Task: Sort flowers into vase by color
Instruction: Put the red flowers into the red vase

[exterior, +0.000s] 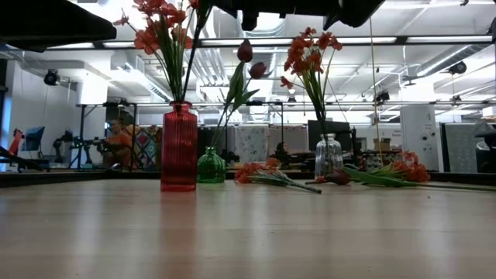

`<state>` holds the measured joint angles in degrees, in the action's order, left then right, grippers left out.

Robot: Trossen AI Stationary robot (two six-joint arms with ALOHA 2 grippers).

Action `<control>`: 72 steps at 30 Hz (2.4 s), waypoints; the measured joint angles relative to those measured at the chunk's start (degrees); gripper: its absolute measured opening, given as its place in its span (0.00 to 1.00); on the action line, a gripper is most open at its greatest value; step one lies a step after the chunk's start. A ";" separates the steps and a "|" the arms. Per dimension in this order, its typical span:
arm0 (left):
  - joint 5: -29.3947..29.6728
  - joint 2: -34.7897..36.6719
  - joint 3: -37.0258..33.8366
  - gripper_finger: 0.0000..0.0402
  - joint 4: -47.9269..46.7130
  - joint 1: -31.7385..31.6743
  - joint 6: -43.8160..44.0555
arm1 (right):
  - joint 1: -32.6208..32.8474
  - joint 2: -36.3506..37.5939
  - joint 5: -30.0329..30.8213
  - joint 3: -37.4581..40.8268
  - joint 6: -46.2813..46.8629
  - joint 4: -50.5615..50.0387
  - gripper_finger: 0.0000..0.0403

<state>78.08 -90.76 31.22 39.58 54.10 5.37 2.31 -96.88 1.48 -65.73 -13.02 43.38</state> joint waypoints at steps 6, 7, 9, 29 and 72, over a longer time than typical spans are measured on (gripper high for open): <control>0.00 0.00 0.00 0.23 -0.17 -0.32 0.04 | 0.00 -0.02 0.00 -0.20 0.00 -0.01 0.04; 0.00 0.00 0.00 0.23 -0.19 -0.36 0.06 | 0.00 -0.02 0.00 -0.20 -0.01 -0.01 0.04; 0.00 0.00 0.00 0.23 -0.19 -0.39 0.08 | 0.00 -0.07 0.00 -0.20 -0.01 -0.06 0.04; 0.00 0.00 0.00 0.23 -0.32 -0.58 0.13 | -0.72 -1.60 0.07 -0.22 2.03 0.17 0.04; -0.02 0.00 0.00 0.23 -0.24 -0.58 0.33 | -0.85 -1.49 0.23 -0.25 5.64 -8.14 0.61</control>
<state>78.06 -90.76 31.22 39.35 53.52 5.69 1.45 -98.37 1.70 -65.98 -7.38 35.24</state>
